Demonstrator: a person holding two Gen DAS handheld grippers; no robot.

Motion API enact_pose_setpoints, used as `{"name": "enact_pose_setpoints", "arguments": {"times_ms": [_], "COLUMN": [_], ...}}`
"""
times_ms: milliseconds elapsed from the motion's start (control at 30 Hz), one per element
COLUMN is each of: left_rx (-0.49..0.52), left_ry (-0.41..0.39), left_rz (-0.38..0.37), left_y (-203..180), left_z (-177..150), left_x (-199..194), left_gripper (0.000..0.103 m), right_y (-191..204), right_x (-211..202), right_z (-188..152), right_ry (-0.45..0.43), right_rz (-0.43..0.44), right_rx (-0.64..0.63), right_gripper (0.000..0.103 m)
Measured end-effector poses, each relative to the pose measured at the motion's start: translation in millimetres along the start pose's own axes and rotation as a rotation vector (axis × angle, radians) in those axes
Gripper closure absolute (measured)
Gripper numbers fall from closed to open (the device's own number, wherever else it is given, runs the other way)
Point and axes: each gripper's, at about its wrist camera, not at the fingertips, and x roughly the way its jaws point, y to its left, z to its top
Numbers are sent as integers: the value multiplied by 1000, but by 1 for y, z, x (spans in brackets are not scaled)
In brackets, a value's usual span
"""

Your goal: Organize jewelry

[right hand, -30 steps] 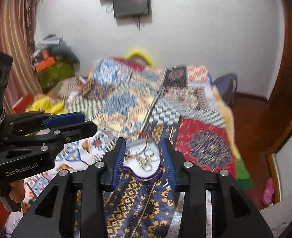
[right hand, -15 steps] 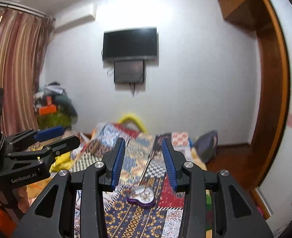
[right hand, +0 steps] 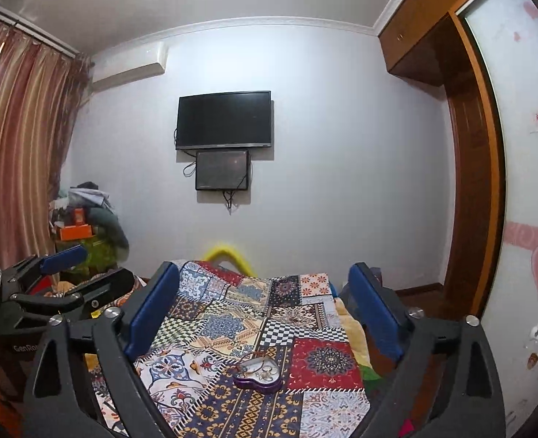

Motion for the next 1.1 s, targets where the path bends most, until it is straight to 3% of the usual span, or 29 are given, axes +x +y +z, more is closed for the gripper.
{"name": "enact_pose_setpoints", "arguments": {"times_ms": [1100], "left_rx": [-15], "left_ry": [34], "left_rz": [14], "left_y": [0], "left_z": [-8], "left_x": [7], "left_gripper": [0], "right_y": [-11], "right_x": [-12], "right_z": [-9], "right_ry": [50], "right_rz": [-22], "right_rx": [16], "right_gripper": [8]}}
